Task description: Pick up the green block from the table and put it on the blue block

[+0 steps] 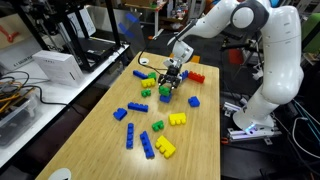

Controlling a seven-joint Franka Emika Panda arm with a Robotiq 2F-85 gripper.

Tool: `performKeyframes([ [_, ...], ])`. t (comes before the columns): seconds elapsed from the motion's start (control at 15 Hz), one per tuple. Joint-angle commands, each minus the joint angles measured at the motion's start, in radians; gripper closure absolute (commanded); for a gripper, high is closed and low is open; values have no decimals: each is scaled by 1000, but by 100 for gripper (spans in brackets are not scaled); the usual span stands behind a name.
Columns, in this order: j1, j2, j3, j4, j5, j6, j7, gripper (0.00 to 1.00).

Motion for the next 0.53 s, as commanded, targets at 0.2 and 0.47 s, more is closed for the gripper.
performKeyframes([
  [0.2, -81, 27, 96, 15, -58, 59, 0, 55],
  [0.47, -136, 46, 141, 14, -86, 91, 0, 55],
])
